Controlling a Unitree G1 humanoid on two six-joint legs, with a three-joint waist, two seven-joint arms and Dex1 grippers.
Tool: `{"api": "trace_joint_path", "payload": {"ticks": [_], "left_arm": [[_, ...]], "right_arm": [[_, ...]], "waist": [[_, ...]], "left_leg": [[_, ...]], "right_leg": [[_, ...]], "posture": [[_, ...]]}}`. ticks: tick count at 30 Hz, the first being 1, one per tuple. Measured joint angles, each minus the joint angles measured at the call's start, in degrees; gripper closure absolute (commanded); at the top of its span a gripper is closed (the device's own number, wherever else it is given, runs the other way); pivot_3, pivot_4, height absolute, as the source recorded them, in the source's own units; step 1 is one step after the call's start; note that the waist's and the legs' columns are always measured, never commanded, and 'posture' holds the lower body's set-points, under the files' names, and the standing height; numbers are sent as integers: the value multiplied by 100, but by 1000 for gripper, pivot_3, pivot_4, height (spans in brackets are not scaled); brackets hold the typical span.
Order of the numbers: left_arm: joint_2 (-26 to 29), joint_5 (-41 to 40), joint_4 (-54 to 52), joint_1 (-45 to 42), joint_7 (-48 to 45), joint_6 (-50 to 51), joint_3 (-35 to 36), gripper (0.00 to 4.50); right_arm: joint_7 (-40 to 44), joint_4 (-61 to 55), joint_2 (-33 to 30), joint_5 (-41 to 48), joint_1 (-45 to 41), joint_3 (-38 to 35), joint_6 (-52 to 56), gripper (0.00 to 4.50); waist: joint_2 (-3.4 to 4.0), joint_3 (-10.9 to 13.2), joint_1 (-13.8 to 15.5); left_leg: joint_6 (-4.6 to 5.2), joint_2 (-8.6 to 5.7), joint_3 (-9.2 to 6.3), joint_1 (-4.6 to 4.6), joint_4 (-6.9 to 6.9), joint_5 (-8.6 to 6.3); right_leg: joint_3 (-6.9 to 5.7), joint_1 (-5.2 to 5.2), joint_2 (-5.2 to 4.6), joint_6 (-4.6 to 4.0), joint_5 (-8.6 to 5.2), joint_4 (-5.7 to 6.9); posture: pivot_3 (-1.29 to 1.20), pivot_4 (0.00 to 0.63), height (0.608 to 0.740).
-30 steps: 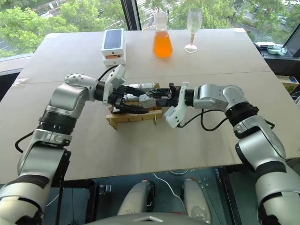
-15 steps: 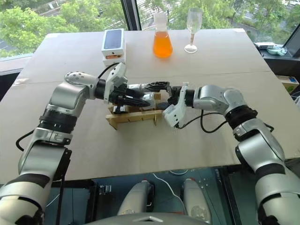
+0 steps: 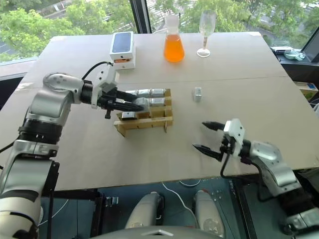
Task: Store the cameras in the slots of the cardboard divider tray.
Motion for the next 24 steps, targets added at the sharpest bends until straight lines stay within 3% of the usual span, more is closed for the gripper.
{"api": "trace_joint_path", "payload": {"ticks": [7,24], "left_arm": [[-232,396,886,20,12,-680,-86,3624],[-552,890,2237,-497,18,-1519,-203,3624]], "right_arm": [[608,-51,602,105,563,-781,-361,16],[800,-9,1143,-251,487,-1054,-434,16]], "waist": [[0,0,10],[-1,1,2]], "left_leg": [[5,1,5,6,41,4],[6,-1,5,7,41,4]], "right_leg": [[6,8,8,16,7,28],[9,5,8,16,8,46]], "posture": [[0,150,740],[0,150,740]]}}
